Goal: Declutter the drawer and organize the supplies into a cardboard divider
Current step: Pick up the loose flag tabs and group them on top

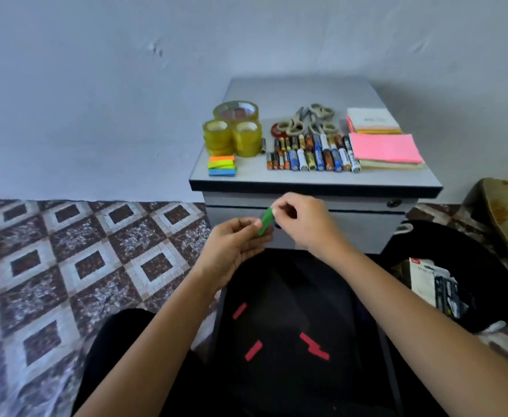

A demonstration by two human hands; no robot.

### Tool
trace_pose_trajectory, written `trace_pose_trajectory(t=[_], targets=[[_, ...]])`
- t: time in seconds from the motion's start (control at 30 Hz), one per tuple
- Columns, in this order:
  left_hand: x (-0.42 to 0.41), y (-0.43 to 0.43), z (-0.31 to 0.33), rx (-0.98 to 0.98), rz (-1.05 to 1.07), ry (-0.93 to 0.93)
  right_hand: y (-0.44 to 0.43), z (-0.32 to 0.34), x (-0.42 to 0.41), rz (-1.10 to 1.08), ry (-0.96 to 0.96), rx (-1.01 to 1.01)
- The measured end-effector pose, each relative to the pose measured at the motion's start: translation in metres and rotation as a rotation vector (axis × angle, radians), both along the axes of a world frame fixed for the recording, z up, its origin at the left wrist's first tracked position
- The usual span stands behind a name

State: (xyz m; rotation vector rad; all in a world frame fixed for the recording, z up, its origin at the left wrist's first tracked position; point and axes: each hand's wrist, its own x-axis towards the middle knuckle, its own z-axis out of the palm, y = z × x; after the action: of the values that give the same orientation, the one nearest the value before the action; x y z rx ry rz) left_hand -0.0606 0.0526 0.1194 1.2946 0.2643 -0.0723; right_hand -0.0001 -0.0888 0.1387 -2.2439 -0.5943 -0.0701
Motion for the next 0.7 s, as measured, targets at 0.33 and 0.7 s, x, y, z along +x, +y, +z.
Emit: trace_pose_trajectory(t=[0.33,0.7], targets=[[0.054,0.015,0.041,0.806,0.435,-0.136,0.061,0.056,0.061,0.002,-0.244,-0.273],[0.052,0.013,0.028,1.345,0.483,-0.253,0.075,0.052,0.086,-0.040,-0.297,-0.492]])
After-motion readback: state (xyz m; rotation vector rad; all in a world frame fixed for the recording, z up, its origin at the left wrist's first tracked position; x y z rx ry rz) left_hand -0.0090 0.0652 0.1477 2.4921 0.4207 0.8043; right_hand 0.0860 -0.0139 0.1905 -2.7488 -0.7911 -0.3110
